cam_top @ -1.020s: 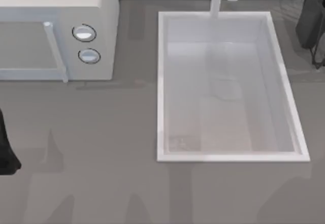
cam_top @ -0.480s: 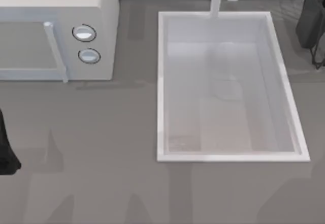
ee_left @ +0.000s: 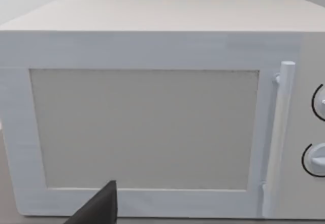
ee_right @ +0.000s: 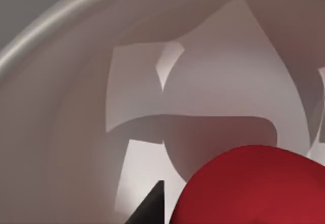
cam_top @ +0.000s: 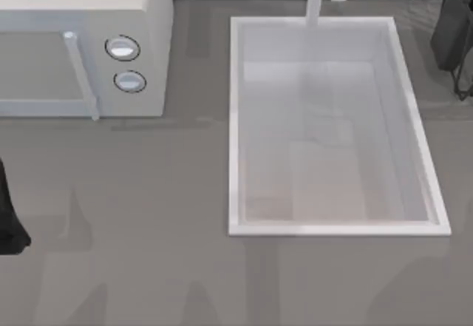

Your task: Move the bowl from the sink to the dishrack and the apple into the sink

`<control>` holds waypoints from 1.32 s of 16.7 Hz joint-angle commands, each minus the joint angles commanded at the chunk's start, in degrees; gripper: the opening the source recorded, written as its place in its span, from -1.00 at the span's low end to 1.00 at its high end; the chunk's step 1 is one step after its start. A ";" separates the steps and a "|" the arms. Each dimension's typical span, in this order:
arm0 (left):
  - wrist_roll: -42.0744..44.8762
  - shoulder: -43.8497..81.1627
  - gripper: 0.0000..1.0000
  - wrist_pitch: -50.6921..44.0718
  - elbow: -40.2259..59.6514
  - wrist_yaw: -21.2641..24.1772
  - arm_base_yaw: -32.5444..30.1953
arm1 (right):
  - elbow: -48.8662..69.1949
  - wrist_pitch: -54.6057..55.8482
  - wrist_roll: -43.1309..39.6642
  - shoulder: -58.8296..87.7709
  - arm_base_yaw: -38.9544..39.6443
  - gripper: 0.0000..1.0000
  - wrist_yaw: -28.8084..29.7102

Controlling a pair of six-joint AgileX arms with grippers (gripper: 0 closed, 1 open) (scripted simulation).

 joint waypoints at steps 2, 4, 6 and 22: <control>0.00 0.00 1.00 0.00 0.00 0.00 0.00 | 2.93 -4.19 -0.07 -1.11 -0.13 -1.00 0.06; 0.00 0.00 1.00 0.00 0.00 0.00 0.00 | 6.38 -9.73 -0.12 -2.63 -0.23 -1.00 0.10; 0.00 0.00 1.00 0.00 0.00 0.00 0.00 | 9.83 -15.28 -0.17 -4.35 -0.25 -1.00 0.08; 0.00 0.00 1.00 0.00 0.00 0.00 0.00 | 10.92 -5.30 3.18 -4.78 9.12 -1.00 5.97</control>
